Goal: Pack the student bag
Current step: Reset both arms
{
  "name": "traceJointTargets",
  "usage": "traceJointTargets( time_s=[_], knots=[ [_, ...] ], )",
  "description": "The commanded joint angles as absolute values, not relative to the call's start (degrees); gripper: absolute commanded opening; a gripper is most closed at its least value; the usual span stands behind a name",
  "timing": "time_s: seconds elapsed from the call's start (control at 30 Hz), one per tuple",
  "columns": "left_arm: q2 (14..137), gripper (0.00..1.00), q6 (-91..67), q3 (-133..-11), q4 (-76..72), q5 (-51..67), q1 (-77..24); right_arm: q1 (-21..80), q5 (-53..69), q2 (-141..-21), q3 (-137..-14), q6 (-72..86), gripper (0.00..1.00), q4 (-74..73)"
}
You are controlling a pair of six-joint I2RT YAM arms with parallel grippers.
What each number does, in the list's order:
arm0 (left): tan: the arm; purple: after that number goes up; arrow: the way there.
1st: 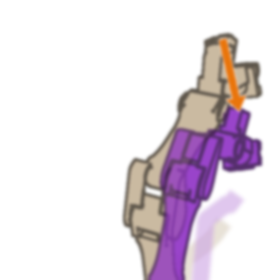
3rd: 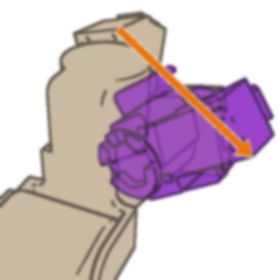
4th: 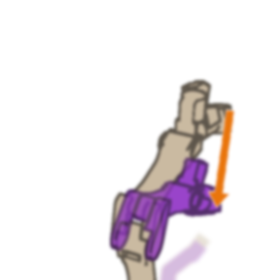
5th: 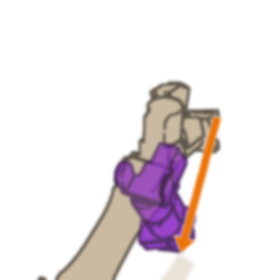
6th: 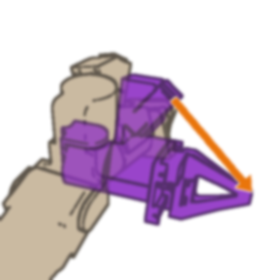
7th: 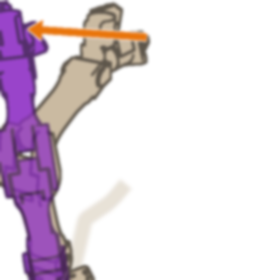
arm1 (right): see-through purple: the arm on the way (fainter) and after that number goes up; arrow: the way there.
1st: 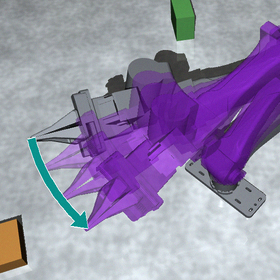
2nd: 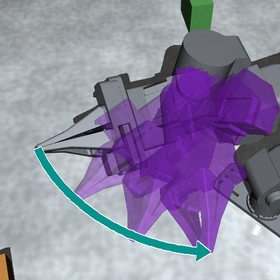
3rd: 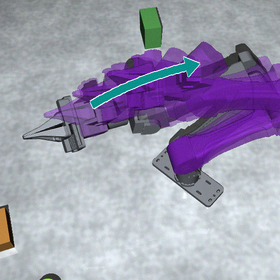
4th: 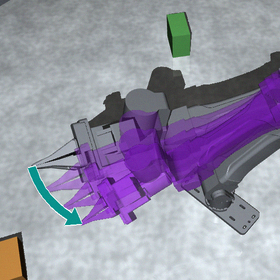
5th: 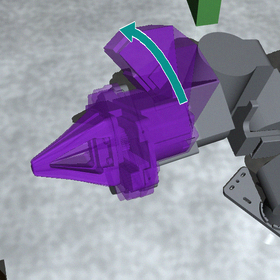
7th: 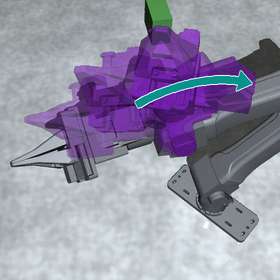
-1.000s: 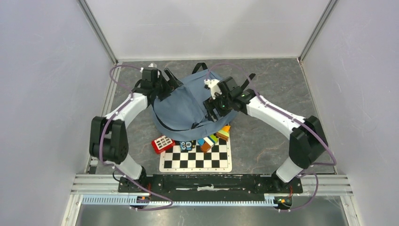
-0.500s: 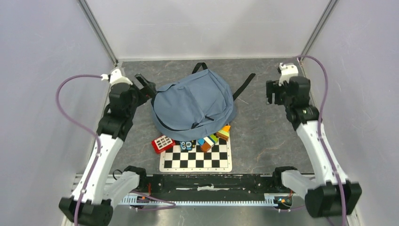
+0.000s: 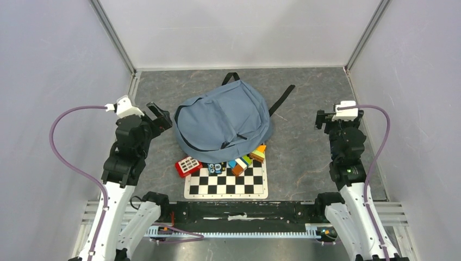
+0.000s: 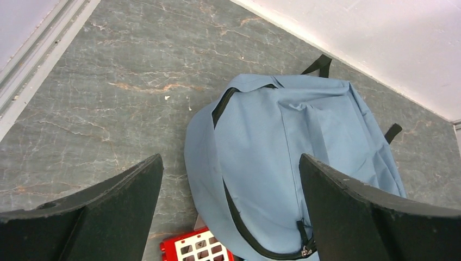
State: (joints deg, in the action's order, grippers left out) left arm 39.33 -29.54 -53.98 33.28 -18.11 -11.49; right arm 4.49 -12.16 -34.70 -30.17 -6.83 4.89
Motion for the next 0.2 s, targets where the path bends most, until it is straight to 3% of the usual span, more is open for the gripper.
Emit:
traceJointTargets(
  time_s=[0.0, 0.17],
  knots=[
    [38.55, 1.00, -25.98, -53.45, 33.40, -20.26, -11.60, 4.52, -12.96, -34.82, -30.12, -7.11, 0.92, 11.32],
    [37.60, 1.00, -26.81, -53.00, 33.44, -21.08, -11.60, 4.56, -13.84, -34.12, -30.04, -7.57, 0.92, 11.13]
  ],
)
